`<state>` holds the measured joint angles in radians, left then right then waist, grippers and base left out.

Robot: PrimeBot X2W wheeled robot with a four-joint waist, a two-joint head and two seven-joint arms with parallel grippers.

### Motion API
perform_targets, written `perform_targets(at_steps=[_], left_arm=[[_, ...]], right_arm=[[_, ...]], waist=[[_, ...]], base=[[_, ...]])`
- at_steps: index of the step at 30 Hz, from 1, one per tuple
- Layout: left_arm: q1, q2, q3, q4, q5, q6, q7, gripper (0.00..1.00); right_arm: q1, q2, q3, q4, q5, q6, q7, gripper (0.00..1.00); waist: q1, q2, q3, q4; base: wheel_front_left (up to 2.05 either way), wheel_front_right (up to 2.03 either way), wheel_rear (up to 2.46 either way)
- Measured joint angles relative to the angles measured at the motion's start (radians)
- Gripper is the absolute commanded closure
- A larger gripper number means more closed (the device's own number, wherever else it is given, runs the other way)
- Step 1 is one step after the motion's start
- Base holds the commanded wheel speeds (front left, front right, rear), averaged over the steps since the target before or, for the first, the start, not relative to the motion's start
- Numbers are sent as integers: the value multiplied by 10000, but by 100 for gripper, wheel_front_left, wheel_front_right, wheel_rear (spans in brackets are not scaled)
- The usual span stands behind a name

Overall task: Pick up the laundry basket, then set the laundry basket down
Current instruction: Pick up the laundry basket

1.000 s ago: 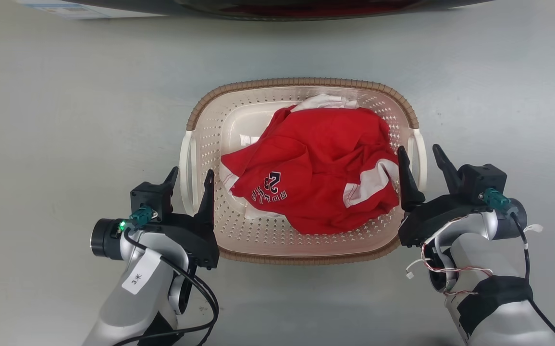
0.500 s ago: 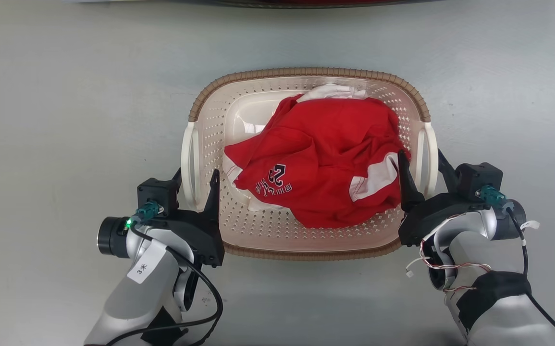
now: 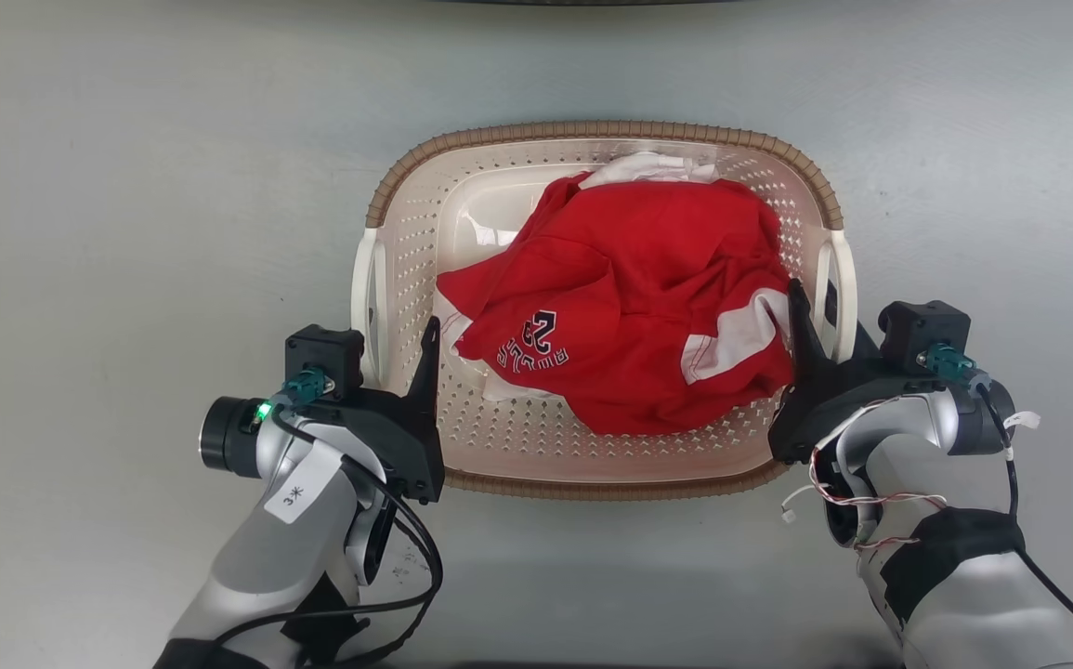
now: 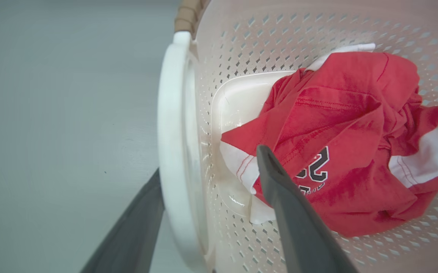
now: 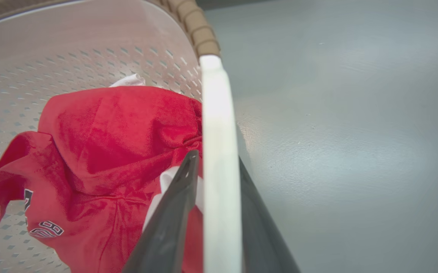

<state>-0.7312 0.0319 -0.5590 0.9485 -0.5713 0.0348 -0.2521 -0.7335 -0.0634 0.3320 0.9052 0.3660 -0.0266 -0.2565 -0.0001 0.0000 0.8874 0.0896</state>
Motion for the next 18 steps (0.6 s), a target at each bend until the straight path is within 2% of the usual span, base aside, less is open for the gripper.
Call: perform_targets(at_steps=[1,2,3,7,18], left_arm=[[-44,-2,-79,27,-6,0,31,51],[-65,0,-188,50,-29,-4,52,83],[-85,2,-280,77,-84,-2,90,100],[-162,240,-428,153,-431,17,142,100],[-242,161,-938,280,-1009,107,138,100]], right_arm=[[-3,-2,23,46,59,-13,0,74],[-10,-8,56,81,90,-40,0,85],[-31,-17,79,109,127,-100,0,100],[-135,-67,205,247,249,-174,-4,100],[-147,-130,510,573,780,-347,2,100]], waist=[[0,1,11,1],[0,0,19,2],[0,0,26,1],[0,-1,34,-1],[1,0,-220,24]], base=[[0,0,0],[0,0,0],[0,0,0],[0,0,0],[0,0,0]])
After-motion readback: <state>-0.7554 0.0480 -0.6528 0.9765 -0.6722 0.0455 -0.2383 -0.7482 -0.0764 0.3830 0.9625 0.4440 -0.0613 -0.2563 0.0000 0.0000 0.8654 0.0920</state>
